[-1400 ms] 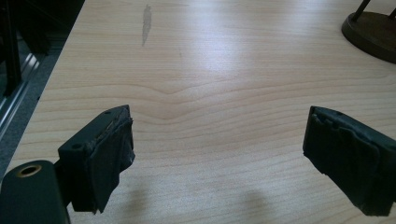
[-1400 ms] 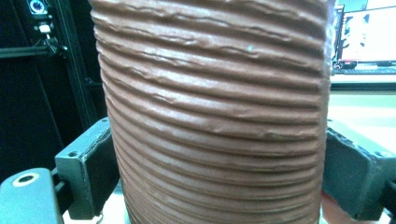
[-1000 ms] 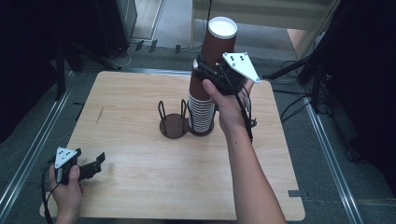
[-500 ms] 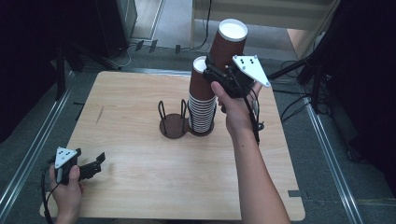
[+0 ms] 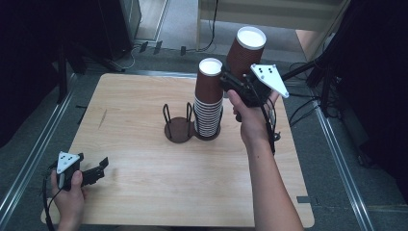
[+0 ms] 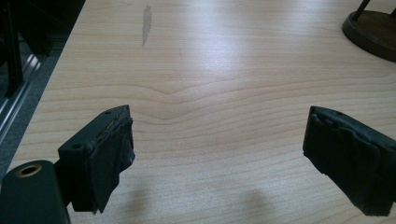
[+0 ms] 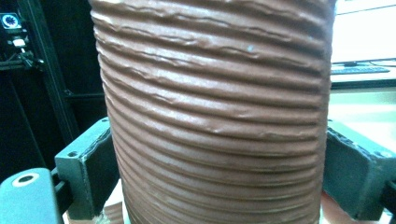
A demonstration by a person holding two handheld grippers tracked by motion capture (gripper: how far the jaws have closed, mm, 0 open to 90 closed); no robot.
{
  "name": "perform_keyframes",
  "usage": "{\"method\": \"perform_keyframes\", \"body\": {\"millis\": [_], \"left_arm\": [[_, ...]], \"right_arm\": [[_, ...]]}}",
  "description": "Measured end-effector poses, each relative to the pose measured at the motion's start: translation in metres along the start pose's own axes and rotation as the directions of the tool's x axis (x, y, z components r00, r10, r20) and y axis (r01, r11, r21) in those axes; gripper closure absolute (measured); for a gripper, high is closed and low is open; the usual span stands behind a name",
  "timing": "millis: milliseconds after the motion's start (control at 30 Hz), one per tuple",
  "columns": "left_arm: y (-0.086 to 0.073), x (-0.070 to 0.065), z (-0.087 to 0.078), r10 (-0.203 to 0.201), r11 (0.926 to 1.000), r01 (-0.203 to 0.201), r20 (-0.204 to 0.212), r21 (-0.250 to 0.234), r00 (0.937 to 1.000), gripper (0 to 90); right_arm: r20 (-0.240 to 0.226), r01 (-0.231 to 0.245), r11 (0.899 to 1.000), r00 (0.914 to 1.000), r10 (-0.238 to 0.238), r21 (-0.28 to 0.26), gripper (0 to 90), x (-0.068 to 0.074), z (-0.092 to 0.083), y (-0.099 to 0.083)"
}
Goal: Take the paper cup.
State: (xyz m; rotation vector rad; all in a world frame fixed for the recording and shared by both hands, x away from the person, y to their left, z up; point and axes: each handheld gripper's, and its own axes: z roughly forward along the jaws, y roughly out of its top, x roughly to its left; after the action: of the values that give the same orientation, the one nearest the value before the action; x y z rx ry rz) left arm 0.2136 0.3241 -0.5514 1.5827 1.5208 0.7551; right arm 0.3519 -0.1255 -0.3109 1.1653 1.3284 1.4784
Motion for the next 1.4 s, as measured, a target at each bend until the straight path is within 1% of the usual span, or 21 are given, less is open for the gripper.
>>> {"method": "perform_keyframes", "body": {"millis": [167,267,367,567,933,1100,1400], "left_arm": [[0.000,0.000,0.000,0.001,1.0000,-0.001,0.000,0.000,1.0000,9.1],[0.000,0.000,0.000,0.001,1.0000,-0.001,0.000,0.000,1.0000,9.1],[0.000,0.000,0.000,0.003,1.0000,-0.003,-0.002,0.001,1.0000,9.1],[0.000,0.000,0.000,0.003,1.0000,-0.003,-0.002,0.000,1.0000,9.1],[0.000,0.000,0.000,0.005,1.0000,-0.005,-0.004,0.002,1.0000,9.1],[0.000,0.000,0.000,0.007,1.0000,-0.007,-0.004,0.002,1.0000,9.1],[0.000,-0.001,0.000,0.011,0.9999,-0.011,-0.006,0.002,0.9999,9.1]], "right_arm": [[0.008,-0.003,1.000,1.0000,0.003,0.004,10.0,-0.007,-0.004,-0.004],[0.005,-0.017,1.000,0.9998,0.017,0.007,10.0,-0.008,-0.008,-0.005],[0.002,-0.006,1.000,1.0000,0.006,0.004,10.0,-0.009,-0.010,-0.007],[0.008,-0.003,1.000,1.0000,0.003,0.013,10.0,-0.013,-0.019,-0.017],[0.027,0.004,0.999,0.9996,-0.005,0.036,10.0,-0.023,-0.030,-0.036],[0.038,-0.009,0.998,0.9993,0.007,0.055,10.0,-0.030,-0.034,-0.048],[0.047,-0.015,0.997,0.9988,0.011,0.070,10.0,-0.036,-0.039,-0.060]]}}
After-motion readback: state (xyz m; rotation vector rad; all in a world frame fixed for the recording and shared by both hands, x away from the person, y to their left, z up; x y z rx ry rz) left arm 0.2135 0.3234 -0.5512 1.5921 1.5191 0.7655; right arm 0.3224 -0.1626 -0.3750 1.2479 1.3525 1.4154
